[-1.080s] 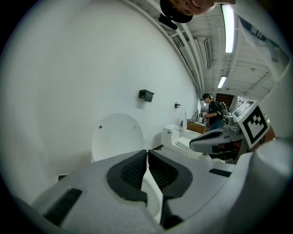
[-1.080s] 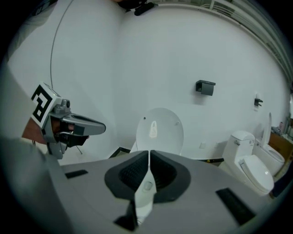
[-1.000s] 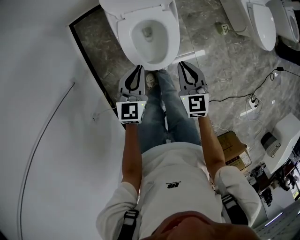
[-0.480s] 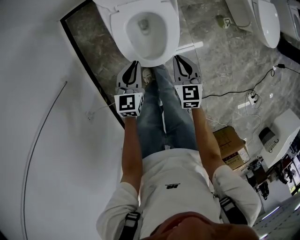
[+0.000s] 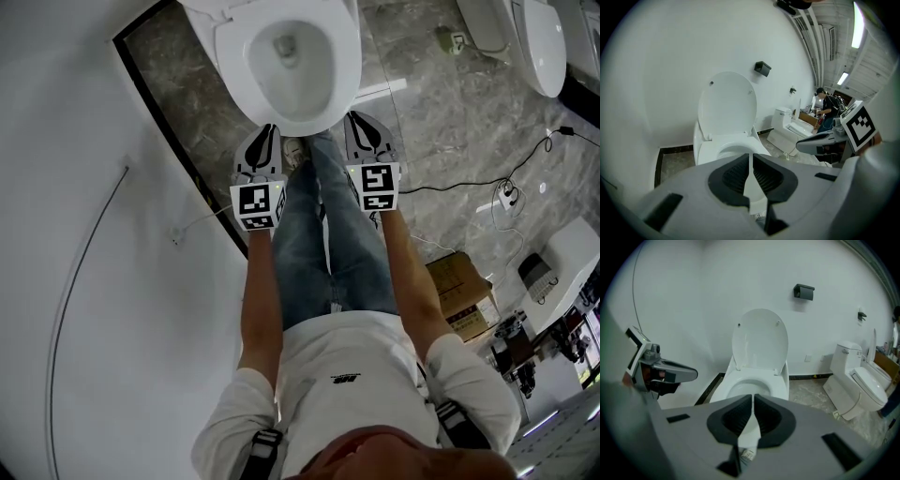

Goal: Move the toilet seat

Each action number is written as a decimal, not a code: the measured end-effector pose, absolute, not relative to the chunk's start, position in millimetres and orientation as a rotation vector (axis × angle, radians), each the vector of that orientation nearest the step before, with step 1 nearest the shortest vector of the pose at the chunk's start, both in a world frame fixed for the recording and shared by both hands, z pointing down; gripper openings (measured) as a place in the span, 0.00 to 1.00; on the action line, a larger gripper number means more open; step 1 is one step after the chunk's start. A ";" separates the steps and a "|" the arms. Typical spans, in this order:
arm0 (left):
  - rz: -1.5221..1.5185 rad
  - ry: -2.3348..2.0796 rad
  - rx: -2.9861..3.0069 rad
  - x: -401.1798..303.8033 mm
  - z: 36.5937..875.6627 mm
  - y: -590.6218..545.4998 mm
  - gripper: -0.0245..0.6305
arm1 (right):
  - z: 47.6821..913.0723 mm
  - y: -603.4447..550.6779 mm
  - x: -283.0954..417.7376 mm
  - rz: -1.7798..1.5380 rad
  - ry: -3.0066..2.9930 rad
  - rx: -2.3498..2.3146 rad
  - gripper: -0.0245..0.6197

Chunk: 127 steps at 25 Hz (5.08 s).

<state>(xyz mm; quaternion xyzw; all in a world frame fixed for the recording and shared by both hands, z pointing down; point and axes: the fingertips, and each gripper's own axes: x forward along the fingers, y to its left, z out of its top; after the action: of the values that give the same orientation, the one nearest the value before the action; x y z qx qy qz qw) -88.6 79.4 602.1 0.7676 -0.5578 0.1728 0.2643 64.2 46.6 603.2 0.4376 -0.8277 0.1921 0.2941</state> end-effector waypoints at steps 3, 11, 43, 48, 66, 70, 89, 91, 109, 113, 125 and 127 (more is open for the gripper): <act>0.481 -1.501 2.033 -91.1 620.9 82.9 0.09 | 624.1 51.2 63.7 0.541 -2.177 1.140 0.09; 0.497 -1.468 1.981 -91.4 658.4 88.3 0.09 | 658.7 61.3 63.7 0.584 -2.131 1.118 0.09; 0.522 -1.439 1.674 -112.7 767.8 128.0 0.34 | 766.3 82.9 98.5 0.908 -1.946 1.222 0.26; 0.508 -1.417 1.638 -113.0 780.4 132.2 0.37 | 777.5 84.5 99.6 1.055 -1.930 1.268 0.33; 0.465 -1.405 1.515 -112.0 811.0 129.2 0.47 | 815.8 82.3 88.0 1.377 -1.856 1.286 0.48; 0.460 -1.388 1.502 -110.0 814.9 130.8 0.47 | 817.3 83.6 85.1 1.392 -1.844 1.295 0.48; 0.511 -1.373 1.502 -111.4 812.5 133.0 0.45 | 811.9 83.7 89.8 1.401 -1.797 1.269 0.43; 0.510 -1.374 1.503 -111.6 811.4 133.5 0.45 | 809.6 84.6 89.3 1.398 -1.800 1.268 0.42; 0.465 -1.411 1.525 -113.1 774.5 133.0 0.45 | 769.7 86.3 89.4 1.389 -1.858 1.286 0.39; 0.459 -1.410 1.536 -113.5 768.7 132.9 0.45 | 763.5 86.5 89.2 1.388 -1.858 1.288 0.39; 0.418 -1.412 1.564 -114.8 739.4 129.6 0.45 | 732.7 82.9 89.2 1.390 -1.888 1.310 0.39; 0.411 -1.413 1.573 -114.7 734.5 128.7 0.45 | 727.4 82.1 89.3 1.386 -1.896 1.318 0.39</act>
<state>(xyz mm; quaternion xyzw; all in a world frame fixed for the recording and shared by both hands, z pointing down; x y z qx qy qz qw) -114.7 128.7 734.5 0.6429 -0.5777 0.1678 0.4740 89.3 82.1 727.4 0.4773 -0.6863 0.5017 0.2225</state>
